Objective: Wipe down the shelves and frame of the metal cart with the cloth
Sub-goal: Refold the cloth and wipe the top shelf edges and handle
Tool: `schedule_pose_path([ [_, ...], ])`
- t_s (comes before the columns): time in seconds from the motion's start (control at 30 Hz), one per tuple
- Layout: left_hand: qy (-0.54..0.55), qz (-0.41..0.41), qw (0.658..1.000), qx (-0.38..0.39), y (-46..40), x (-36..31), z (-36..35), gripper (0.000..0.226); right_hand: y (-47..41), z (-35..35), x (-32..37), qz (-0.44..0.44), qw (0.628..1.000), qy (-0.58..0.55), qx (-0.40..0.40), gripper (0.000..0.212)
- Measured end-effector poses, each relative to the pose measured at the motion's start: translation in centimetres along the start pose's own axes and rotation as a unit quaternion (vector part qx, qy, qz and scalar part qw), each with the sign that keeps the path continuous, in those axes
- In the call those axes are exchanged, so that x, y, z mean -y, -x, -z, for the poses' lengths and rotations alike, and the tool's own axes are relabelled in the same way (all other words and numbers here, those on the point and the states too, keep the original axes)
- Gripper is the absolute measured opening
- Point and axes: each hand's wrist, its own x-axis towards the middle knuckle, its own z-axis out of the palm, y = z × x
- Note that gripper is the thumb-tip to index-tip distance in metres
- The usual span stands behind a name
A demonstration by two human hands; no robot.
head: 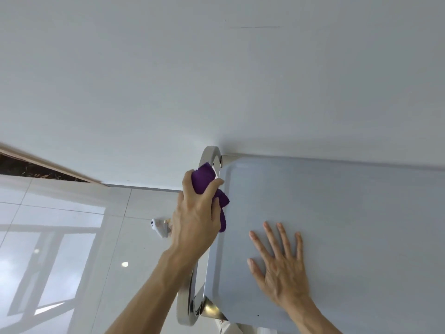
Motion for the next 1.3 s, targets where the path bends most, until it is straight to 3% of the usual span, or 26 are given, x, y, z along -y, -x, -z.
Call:
schedule_pose_path([
  [0.27, 0.025, 0.025, 0.999, -0.026, 9.6, 0.6, 0.0, 0.039, 0.0, 0.1, 0.0, 0.005, 1.000, 0.005, 0.007, 0.067],
  [0.47, 0.111, 0.034, 0.991, -0.060, 14.5, 1.9, -1.7, 0.051, 0.0, 0.1, 0.1, -0.001, 1.000, 0.017, 0.006, 0.066],
  [0.9, 0.156, -0.111, 0.950, -0.246, 19.7, 6.5, -8.4, 0.044, 0.1, -1.1, 0.7, -0.018, 0.996, 0.057, -0.069, 0.063],
  [1.3, 0.164, -0.112, 0.897, -0.396, 20.3, 7.5, -13.4, 0.031, 0.2, -1.6, 0.6, -0.009, 0.996, 0.023, -0.082, 0.069],
])
